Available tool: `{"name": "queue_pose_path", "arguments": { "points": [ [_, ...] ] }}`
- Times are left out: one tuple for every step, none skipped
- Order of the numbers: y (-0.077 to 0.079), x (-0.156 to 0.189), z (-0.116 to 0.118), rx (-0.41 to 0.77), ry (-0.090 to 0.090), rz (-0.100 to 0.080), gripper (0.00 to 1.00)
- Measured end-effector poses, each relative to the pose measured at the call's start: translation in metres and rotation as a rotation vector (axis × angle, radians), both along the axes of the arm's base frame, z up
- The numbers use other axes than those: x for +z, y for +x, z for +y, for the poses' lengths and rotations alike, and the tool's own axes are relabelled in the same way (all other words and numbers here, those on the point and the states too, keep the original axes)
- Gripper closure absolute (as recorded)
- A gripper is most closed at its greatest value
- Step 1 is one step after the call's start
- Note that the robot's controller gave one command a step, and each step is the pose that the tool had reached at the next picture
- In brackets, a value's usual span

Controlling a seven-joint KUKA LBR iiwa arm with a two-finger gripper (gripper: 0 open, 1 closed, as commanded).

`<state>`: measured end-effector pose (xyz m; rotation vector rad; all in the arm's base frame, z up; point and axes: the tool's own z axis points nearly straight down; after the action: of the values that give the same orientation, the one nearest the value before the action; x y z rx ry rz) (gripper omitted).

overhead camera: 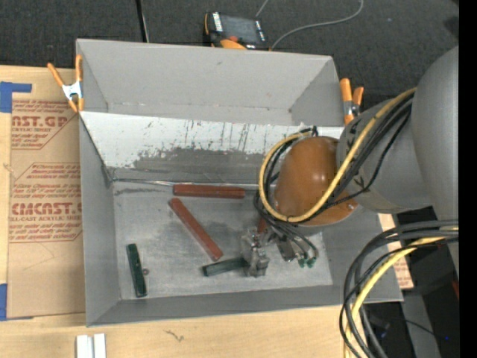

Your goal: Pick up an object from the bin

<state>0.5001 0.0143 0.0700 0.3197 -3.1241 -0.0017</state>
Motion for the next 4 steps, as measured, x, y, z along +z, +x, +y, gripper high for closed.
{"name": "queue_pose_path", "arguments": {
  "points": [
    [0.027,0.172,-0.030,-0.008,-0.002,-0.013,1.00],
    [0.025,0.167,-0.029,-0.007,-0.001,-0.004,0.00],
    [0.030,0.016,-0.020,-0.001,0.001,0.005,0.00],
    [-0.009,0.000,-0.030,-0.132,0.000,-0.005,0.00]
  ]
}}
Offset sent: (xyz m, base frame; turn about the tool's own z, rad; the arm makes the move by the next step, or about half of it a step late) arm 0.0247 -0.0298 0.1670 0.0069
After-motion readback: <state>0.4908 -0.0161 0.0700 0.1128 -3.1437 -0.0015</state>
